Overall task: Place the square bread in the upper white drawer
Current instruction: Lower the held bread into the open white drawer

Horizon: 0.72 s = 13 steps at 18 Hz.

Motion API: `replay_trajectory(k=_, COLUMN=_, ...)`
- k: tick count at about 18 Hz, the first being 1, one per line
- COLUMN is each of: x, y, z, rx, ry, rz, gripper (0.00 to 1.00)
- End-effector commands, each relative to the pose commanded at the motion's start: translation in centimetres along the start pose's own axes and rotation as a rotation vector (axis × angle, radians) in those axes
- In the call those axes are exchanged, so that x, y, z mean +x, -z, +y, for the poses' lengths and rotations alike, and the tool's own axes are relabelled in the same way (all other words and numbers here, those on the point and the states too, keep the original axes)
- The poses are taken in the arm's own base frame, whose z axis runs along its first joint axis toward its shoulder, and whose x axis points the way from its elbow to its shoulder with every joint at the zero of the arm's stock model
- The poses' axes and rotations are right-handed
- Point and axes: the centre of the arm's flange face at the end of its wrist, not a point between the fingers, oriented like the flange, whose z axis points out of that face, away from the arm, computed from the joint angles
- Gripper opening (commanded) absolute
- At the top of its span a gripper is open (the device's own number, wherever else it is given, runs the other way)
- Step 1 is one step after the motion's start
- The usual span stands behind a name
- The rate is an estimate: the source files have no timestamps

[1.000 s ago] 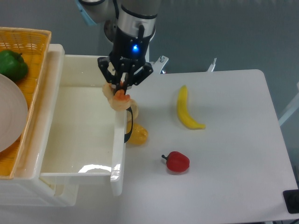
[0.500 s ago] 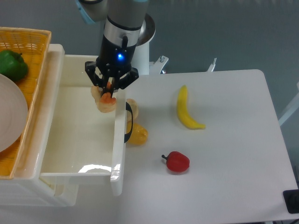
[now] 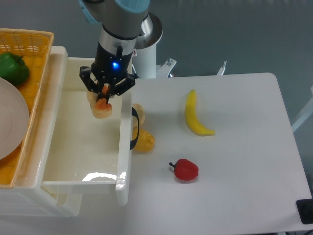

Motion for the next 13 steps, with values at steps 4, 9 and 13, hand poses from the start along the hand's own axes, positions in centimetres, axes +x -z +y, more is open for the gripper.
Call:
replay_trajectory(k=4, x=0.0, y=-0.6, z=0.1, rx=-0.020, ry=0.003, rz=0.005, gripper=0.32)
replay_trajectory(k=9, x=0.1, y=-1.3, z=0.0, rx=-0.033, ry=0.002, rz=0.008, gripper=0.34)
replay_trajectory(k=13, x=0.6, y=-1.5, z=0.1, rx=-0.037, ry=-0.008, rz=0.010, gripper=0.36)
